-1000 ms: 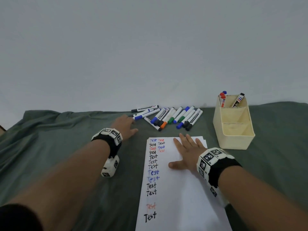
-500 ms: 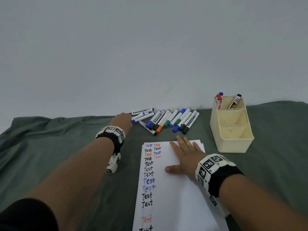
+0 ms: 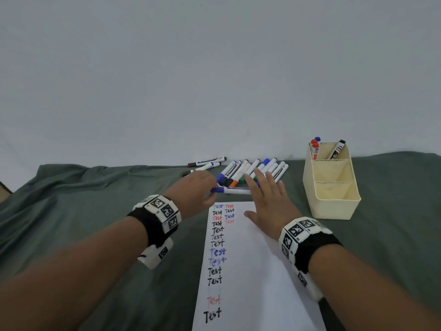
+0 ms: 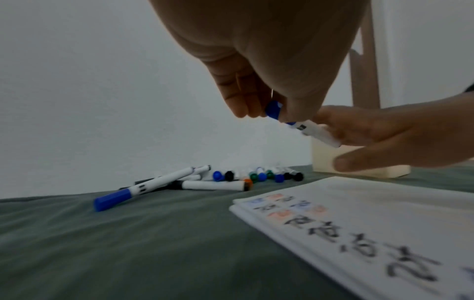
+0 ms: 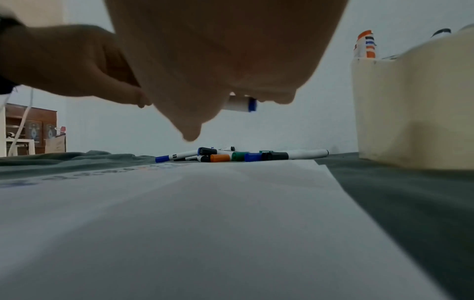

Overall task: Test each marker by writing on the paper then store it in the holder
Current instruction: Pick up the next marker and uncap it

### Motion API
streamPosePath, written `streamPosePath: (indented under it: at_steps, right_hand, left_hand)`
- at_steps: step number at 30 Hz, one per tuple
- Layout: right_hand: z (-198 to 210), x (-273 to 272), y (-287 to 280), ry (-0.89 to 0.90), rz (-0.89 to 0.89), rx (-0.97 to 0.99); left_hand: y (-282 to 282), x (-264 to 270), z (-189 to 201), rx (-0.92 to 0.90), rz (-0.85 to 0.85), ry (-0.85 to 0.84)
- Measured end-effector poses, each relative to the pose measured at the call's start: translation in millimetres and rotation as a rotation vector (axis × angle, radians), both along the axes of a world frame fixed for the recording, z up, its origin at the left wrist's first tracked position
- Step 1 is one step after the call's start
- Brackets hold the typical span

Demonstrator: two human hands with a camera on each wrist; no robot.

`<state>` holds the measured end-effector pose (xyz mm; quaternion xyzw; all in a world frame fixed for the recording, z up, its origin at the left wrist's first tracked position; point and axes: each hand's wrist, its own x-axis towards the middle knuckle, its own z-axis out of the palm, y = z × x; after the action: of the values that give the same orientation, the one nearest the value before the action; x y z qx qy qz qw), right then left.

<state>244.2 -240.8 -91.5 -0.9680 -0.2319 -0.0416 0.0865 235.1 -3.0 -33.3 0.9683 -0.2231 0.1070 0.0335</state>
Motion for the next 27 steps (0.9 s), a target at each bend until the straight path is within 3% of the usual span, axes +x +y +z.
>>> streamPosePath:
  at_steps: [3, 7, 11, 14, 17, 23, 27]
  right_hand:
    - [7, 1, 5, -0.065, -0.02, -0.067]
    - [13, 0, 7, 0.032, -0.063, -0.032]
    - [14, 0, 7, 0.045, 0.005, -0.052]
    - [17, -1, 7, 0.137, 0.057, -0.051]
    - [23, -4, 10, 0.22, 0.084, -0.005]
    - [32, -12, 3, 0.296, 0.033, 0.038]
    - [37, -15, 4, 0.344, 0.03, 0.032]
  left_hand:
    - [-21, -12, 0, -0.026, -0.054, 0.021]
    - [-41, -17, -9, -0.09, -0.02, 0.047]
    - [-51, -11, -14, 0.219, 0.073, 0.126]
    - [-47, -10, -14, 0.146, 0.127, 0.3]
    - [-34, -11, -14, 0.119, 0.178, 0.364]
    - [12, -19, -37, -0.141, 0.293, 0.365]
    - [53, -20, -42, -0.109, 0.403, 0.322]
